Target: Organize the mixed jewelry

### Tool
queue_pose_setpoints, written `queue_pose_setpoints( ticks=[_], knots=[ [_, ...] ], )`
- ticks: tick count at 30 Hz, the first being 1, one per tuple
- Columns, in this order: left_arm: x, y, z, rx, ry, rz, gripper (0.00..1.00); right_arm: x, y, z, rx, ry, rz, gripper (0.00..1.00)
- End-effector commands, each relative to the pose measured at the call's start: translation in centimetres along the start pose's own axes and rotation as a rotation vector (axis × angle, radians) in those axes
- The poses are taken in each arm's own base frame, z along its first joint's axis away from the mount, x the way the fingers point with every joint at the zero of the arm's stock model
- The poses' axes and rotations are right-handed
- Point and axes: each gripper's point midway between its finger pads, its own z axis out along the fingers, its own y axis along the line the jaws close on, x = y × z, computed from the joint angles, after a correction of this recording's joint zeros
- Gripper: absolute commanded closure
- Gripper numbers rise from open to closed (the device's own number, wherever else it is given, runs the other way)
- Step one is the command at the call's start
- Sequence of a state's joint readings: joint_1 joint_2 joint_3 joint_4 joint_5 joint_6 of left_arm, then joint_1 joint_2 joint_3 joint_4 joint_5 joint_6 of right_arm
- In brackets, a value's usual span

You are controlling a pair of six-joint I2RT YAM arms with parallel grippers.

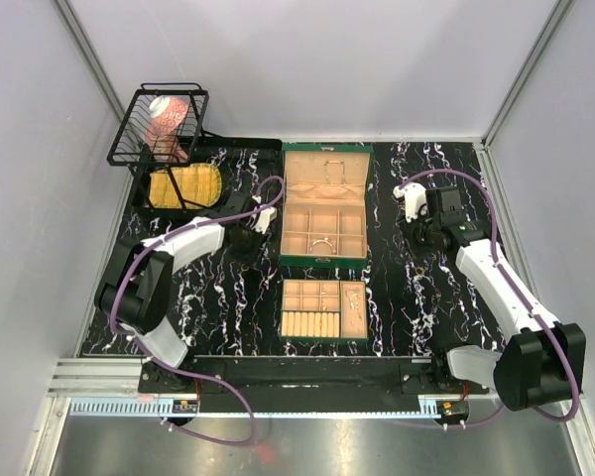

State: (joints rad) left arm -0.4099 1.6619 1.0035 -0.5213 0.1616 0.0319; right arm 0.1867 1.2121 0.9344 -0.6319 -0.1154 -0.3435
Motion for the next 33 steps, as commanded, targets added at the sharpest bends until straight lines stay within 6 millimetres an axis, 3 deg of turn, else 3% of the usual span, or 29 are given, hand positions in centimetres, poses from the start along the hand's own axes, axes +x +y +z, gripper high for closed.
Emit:
queue_pose_setpoints(
  ticks=[1, 33],
  knots=[
    [-0.8, -0.3, -0.4, 0.008, -0.043, 0.002, 0.59, -0.4, -0.5, 0.1, 0.019, -0.017, -0.004, 0.67],
    [-0.5, 1.1, -0.3, -0.032, -0.046, -0.019, 0.64, -0.1, -0.4, 0.6, 0.009, -0.001, -0.007, 0.67]
  ],
)
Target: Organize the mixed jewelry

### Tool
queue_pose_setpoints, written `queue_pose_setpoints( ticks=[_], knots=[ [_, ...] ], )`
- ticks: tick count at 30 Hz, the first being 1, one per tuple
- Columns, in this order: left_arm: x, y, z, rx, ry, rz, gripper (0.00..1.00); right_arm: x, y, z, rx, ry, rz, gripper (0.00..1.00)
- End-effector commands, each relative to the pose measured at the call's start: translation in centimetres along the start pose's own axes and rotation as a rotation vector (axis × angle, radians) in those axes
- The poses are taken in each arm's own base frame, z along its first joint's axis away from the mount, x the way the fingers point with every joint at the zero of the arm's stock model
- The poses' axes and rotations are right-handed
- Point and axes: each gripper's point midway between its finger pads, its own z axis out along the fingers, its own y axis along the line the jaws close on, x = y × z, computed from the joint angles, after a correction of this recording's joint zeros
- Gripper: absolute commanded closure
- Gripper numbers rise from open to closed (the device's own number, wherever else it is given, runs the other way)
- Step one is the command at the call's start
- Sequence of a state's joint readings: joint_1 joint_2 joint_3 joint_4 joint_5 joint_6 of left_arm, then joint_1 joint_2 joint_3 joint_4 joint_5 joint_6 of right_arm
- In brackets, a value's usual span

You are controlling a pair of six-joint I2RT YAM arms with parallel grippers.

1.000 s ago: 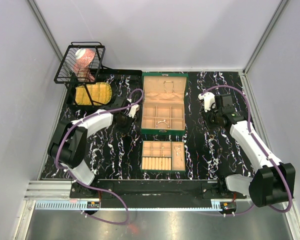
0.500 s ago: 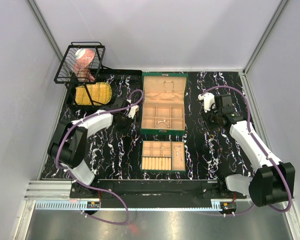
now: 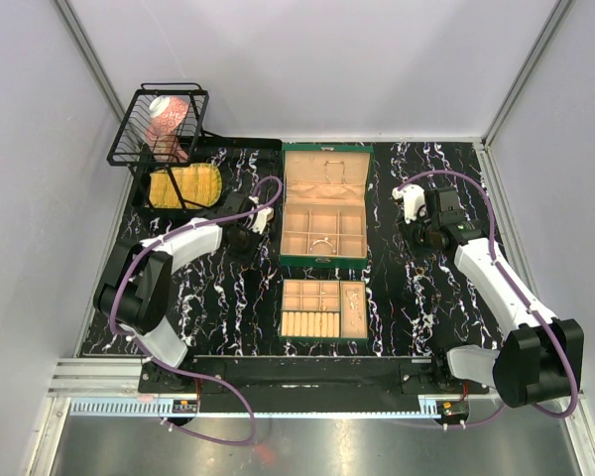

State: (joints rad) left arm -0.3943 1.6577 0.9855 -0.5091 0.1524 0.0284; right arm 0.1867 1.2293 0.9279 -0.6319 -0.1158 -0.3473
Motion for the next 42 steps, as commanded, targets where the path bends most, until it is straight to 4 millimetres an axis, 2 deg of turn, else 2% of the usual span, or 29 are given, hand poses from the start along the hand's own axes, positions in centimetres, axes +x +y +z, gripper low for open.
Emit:
queue_pose_setpoints(
  ticks=[1, 21, 35, 42],
  knots=[
    [-0.9, 0.4, -0.4, -0.017, -0.046, -0.001, 0.64, -0.6, -0.4, 0.1, 0.013, -0.023, -0.008, 0.67],
    [-1.6, 0.6, -1.6, -0.02, -0.093, -0.007, 0.65, -0.2, -0.3, 0.6, 0.002, 0.001, -0.008, 0.67],
    [-1.0, 1.5, -0.6, -0.035, -0.063, -0.025, 0.66, -0.3, -0.2, 0.6, -0.005, -0.001, -0.008, 0.67],
    [-0.5, 1.4, -0.1, -0.024, -0.041, -0.03, 0.67, -0.3, -0.2, 0.7, -0.008, -0.001, -0.01, 0.68]
  ],
)
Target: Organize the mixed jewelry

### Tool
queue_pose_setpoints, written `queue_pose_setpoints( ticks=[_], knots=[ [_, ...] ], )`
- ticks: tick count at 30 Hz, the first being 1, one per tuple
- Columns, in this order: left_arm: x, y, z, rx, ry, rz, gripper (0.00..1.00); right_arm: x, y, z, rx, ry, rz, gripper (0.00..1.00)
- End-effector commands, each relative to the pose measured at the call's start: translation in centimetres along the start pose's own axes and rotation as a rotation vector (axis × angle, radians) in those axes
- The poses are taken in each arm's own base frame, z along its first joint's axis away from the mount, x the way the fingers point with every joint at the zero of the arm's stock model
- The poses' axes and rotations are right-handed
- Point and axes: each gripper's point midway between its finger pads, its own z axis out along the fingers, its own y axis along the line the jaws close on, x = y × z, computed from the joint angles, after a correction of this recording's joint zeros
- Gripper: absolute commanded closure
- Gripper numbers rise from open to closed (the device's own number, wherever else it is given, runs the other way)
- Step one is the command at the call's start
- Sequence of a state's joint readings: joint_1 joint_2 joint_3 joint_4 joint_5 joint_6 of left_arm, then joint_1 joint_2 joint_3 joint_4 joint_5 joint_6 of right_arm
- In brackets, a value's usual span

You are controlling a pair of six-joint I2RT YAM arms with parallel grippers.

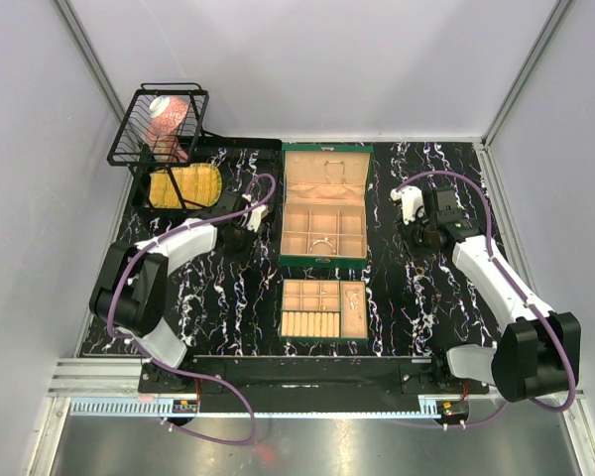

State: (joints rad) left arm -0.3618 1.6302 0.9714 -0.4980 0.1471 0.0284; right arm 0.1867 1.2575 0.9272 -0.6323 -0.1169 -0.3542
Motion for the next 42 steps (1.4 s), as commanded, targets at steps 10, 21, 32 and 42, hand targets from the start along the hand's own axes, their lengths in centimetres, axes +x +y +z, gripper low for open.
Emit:
queue_pose_setpoints(
  ticks=[10, 21, 32, 42],
  knots=[
    [0.1, 0.1, 0.8, 0.009, 0.006, -0.012, 0.68, -0.7, -0.3, -0.1, 0.004, -0.028, -0.01, 0.68],
    [0.1, 0.2, 1.2, 0.004, 0.017, -0.011, 0.7, -0.8, -0.3, -0.1, 0.002, -0.03, -0.011, 0.68],
    [-0.1, 0.3, 1.5, -0.001, 0.02, -0.016, 0.77, -0.8, -0.3, -0.2, 0.002, -0.033, -0.01, 0.68],
    [0.0, 0.0, 1.6, 0.005, 0.022, -0.003, 0.89, -0.7, -0.2, -0.1, 0.001, -0.028, -0.011, 0.68]
  ],
)
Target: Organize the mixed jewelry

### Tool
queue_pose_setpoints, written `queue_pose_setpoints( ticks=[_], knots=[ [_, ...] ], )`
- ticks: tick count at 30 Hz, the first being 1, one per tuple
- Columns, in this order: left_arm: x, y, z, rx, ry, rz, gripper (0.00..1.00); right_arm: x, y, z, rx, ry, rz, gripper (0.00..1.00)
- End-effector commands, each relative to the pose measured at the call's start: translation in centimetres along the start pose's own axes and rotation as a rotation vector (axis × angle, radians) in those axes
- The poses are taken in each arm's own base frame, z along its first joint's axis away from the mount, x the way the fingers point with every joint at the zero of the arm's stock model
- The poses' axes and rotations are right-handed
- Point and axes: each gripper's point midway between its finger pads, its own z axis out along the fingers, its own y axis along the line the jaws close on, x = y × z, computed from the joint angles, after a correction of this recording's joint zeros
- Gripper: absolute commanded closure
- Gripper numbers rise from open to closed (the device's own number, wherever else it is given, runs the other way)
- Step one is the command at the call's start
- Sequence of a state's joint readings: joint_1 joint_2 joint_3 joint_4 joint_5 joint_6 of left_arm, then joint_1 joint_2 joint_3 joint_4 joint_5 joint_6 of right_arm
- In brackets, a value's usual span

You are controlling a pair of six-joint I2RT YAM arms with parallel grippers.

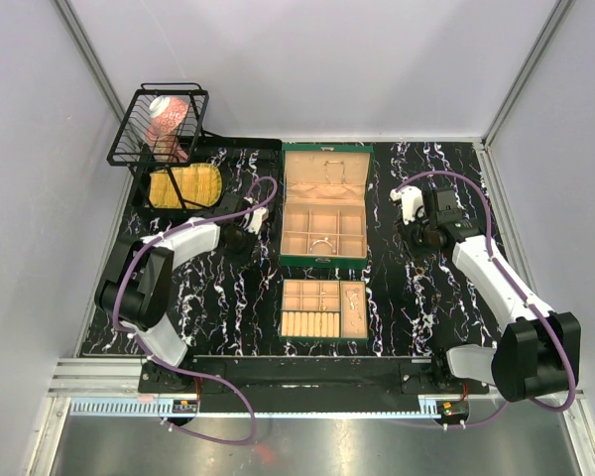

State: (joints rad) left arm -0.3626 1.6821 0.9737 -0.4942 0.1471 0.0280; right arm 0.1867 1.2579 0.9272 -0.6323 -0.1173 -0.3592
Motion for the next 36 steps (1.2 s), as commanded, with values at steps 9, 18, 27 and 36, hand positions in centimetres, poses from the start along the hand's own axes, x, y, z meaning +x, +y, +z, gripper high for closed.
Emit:
queue_pose_setpoints(
  ticks=[9, 18, 27, 36],
  knots=[
    [-1.6, -1.1, -0.6, 0.053, -0.058, 0.012, 1.0, -0.6, -0.2, -0.1, -0.001, -0.028, -0.005, 0.68],
    [-3.8, -4.3, -4.3, 0.212, -0.197, 0.055, 1.0, -1.1, 0.9, -0.4, -0.062, -0.044, -0.008, 0.68],
    [-4.2, -9.9, -8.3, 0.549, -0.282, 0.102, 1.0, -2.7, 3.1, -2.1, -0.185, -0.097, -0.005, 0.66],
    [-1.8, -14.7, -11.8, 0.872, -0.278, 0.277, 1.0, -2.8, 4.4, -2.7, -0.274, -0.1, -0.049, 0.66]
  ],
)
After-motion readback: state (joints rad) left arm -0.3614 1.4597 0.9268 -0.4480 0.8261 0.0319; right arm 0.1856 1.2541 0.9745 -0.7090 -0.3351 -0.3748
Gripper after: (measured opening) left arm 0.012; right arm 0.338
